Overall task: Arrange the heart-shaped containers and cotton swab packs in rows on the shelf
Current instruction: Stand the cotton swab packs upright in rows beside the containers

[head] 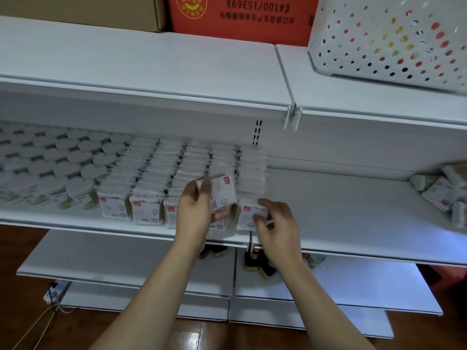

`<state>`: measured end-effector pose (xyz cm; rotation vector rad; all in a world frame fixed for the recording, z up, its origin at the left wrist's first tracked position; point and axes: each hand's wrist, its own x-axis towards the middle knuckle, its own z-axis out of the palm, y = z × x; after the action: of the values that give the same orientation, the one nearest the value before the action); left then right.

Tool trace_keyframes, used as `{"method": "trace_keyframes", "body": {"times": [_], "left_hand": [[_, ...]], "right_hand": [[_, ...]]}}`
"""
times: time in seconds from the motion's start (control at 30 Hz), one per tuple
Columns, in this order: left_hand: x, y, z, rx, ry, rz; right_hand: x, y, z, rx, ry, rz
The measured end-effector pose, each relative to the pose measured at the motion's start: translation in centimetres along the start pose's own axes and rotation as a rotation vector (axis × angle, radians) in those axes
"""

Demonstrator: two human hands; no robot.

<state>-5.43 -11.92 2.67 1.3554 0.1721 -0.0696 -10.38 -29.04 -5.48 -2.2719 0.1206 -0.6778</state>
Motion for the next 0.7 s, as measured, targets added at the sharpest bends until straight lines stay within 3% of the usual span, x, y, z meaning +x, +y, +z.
{"method": "trace_keyframes", "body": {"times": [0.43,0.57,0.7], "left_hand": [[-1.5,0.4,-0.7,-0.044,0.002,-0.117],[-1.3,0.0,0.1,-0.080,-0.038,-0.159],[-1.8,-0.5,2.5,-0.122,-0.105,-0.230]], "right_hand": [[-0.6,0.6,1.7,-0.206,0.046,-0.048],[-0.3,-1.6,-0.7,-0.054,0.173,0.081],[0.0,-4.4,-2.8,0.319,0.000,0.205]]}}
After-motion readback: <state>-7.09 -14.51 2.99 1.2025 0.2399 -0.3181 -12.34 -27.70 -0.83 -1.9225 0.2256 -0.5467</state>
